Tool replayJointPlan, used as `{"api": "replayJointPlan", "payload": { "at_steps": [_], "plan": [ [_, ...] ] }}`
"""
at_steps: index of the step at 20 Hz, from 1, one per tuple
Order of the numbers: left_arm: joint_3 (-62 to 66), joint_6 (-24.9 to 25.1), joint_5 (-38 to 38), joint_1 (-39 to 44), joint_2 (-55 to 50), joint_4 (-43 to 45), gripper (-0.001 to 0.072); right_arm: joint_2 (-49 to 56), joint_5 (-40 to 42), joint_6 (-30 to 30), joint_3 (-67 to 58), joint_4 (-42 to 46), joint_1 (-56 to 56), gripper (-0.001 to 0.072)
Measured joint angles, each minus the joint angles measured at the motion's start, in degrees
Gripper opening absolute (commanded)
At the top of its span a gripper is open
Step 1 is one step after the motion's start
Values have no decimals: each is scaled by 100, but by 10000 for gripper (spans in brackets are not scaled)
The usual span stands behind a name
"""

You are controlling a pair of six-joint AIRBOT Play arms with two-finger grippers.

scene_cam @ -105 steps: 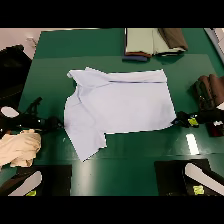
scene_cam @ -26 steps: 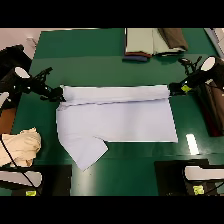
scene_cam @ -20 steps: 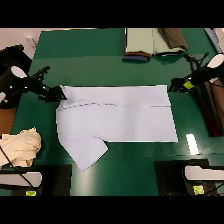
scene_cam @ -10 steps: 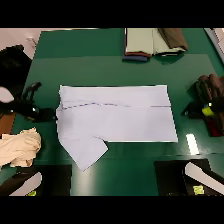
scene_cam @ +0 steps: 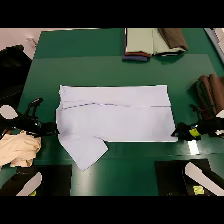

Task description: Fold the shirts.

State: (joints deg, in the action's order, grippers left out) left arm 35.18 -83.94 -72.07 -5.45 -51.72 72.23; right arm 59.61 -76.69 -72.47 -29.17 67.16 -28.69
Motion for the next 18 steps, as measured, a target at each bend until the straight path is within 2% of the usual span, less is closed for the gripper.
{"api": "replayJointPlan", "payload": {
  "at_steps": [1, 8, 13, 14, 15, 16, 17, 18],
  "plan": [
    [-17, -2, -24, 0, 4, 0, 491, 0, 59, 4, -13, 48, 127, 18],
    [-664, -17, -61, 70, 28, -503, 490, -4, 129, 15, -431, 52, 861, 18],
    [-1209, -190, 225, 726, 48, -1086, 488, -7, 177, 13, -542, 42, 1167, 18],
    [-1274, -251, 262, 844, 48, -1156, 388, -7, 179, 13, -551, 39, 1191, 18],
    [-1322, -286, 299, 938, 44, -1185, 218, -7, 177, 13, -555, 39, 1209, 18],
    [-1351, -304, 345, 1005, 37, -1117, 110, -7, 179, 13, -562, 37, 1217, 18],
    [-1346, -302, 391, 1058, 33, -1071, 30, -9, 173, 11, -570, 42, 1231, 17],
    [-1311, -289, 411, 1093, 26, -1045, 29, -13, 155, 11, -588, 37, 1241, 18]
  ]
}}
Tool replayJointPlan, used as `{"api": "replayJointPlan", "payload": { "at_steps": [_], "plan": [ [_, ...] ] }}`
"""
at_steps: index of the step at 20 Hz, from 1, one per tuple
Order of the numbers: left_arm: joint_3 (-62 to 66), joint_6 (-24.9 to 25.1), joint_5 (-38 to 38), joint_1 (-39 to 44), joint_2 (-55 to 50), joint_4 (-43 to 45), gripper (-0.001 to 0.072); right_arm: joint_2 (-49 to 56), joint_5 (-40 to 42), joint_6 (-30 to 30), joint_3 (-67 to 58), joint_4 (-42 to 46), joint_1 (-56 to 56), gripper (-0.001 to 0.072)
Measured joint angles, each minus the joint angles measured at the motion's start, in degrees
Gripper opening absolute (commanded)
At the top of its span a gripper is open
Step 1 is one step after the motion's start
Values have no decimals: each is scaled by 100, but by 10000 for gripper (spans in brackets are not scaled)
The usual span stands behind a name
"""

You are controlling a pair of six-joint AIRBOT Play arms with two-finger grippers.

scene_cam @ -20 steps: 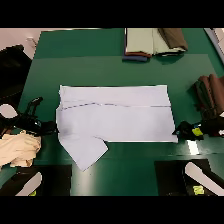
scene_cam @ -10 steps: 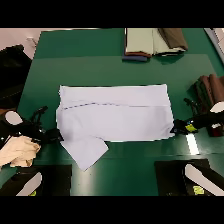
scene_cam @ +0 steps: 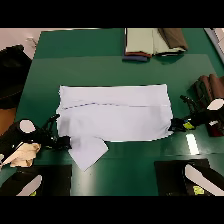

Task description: Fold the shirts.

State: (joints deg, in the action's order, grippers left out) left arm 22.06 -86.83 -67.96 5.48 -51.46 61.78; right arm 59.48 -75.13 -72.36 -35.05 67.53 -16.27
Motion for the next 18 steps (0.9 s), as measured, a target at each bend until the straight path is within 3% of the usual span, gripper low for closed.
{"api": "replayJointPlan", "payload": {
  "at_steps": [4, 12, 18],
  "plan": [
    [350, 26, -177, 63, 291, 101, 28, -131, -254, 0, -164, 33, 4, 17],
    [896, -487, -1604, 87, 1838, 251, 28, -1493, -1121, -87, -273, 855, 4, 17],
    [1910, -503, -1207, 90, 1427, 621, 29, -1351, -1003, -162, -857, 1021, 4, 16]
  ]
}}
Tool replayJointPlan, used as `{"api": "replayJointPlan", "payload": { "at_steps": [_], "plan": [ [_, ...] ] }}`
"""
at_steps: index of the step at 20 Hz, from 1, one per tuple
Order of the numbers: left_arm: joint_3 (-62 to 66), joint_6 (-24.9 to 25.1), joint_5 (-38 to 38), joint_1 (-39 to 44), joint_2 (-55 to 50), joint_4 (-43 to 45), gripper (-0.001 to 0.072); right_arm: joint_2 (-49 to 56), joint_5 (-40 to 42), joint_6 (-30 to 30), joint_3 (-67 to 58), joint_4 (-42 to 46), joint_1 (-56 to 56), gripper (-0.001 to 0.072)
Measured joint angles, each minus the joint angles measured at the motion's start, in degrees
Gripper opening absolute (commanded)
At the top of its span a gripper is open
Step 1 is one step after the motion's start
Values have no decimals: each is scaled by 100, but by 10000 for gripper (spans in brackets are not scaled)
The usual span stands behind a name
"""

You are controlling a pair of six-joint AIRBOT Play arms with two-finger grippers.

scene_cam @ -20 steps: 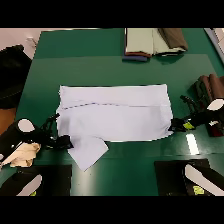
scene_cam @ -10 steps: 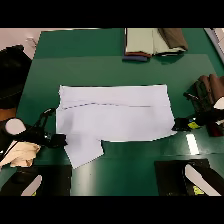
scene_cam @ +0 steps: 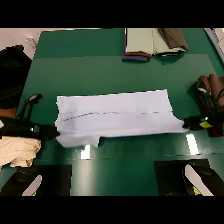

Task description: Fold the shirts.

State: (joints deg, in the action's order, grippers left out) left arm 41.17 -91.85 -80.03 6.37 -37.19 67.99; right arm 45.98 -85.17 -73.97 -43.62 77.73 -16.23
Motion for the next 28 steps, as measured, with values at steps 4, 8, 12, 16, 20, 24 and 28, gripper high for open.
{"api": "replayJointPlan", "payload": {
  "at_steps": [4, 8, 12, 16, 20, 24, 28],
  "plan": [
    [616, 245, 828, 0, -1019, 295, 30, 981, 328, -11, -914, -111, 212, 16],
    [1134, 365, 1665, -59, -2223, 529, 30, 2223, 579, -127, -1884, -149, 516, 16],
    [1440, 426, 2435, -127, -3143, 619, 30, 3327, 660, -249, -2736, -306, 651, 17],
    [1543, 452, 3012, -146, -3563, 662, 302, 4083, 717, -293, -3359, -787, 662, 126],
    [1860, 450, 3073, -153, -3683, 664, 459, 4450, 787, -260, -3762, -1161, 542, 392],
    [2317, 428, 2625, -151, -3703, 610, 116, 4551, 503, 15, -3777, -1486, 79, 521],
    [2492, 566, 2376, -144, -3703, 192, 30, 4583, 334, 190, -3222, -1617, -514, 568]
  ]
}}
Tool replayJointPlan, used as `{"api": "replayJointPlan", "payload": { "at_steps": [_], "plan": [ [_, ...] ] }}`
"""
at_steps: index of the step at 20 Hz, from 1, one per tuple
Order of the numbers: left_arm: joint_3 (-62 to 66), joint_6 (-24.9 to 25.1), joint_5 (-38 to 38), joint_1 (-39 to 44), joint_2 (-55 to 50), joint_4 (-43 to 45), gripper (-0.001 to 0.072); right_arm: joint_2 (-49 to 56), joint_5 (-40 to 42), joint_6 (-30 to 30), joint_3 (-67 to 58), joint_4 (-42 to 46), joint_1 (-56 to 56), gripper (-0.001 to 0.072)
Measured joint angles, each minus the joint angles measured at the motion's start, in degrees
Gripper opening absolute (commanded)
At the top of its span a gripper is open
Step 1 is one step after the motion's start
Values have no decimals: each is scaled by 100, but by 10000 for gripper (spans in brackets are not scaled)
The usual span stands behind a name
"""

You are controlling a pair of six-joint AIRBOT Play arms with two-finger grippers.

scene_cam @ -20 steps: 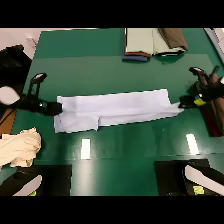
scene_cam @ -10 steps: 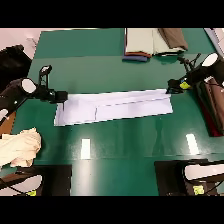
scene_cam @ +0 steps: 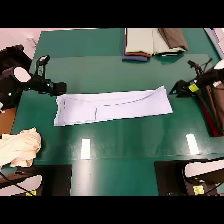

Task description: Fold the shirts.

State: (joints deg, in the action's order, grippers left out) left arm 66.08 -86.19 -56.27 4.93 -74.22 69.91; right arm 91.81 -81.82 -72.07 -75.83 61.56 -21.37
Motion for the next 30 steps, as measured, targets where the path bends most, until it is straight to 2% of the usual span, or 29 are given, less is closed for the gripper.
{"api": "replayJointPlan", "payload": {
  "at_steps": [2, 6, 8, 10, 13, 17, 23, 30],
  "plan": [
    [28, 55, -4, 31, -11, -249, 30, 33, 66, 129, 352, -157, -188, 566],
    [52, 90, 149, 407, -114, -553, 29, 240, 304, 409, 813, -872, -225, 471],
    [57, 83, 264, 697, -216, -638, 29, 341, 424, 505, 901, -1073, -61, 317],
    [66, 0, 463, 1003, -376, -715, 29, 380, 643, 586, 953, -1123, 120, 16],
    [188, -103, 758, 1484, -765, -855, 29, 232, 916, 789, 929, -1091, 321, 17],
    [732, -162, 940, 2035, -1537, -957, 29, -302, 713, 879, 468, -1191, 492, 16],
    [1624, -184, 973, 2586, -2573, -1121, 29, -1123, 487, 348, -761, -1241, 1283, 17],
    [1862, -190, 879, 2712, -2940, -1165, 29, -1355, 533, -160, -1910, -1250, 2542, 17]
  ]
}}
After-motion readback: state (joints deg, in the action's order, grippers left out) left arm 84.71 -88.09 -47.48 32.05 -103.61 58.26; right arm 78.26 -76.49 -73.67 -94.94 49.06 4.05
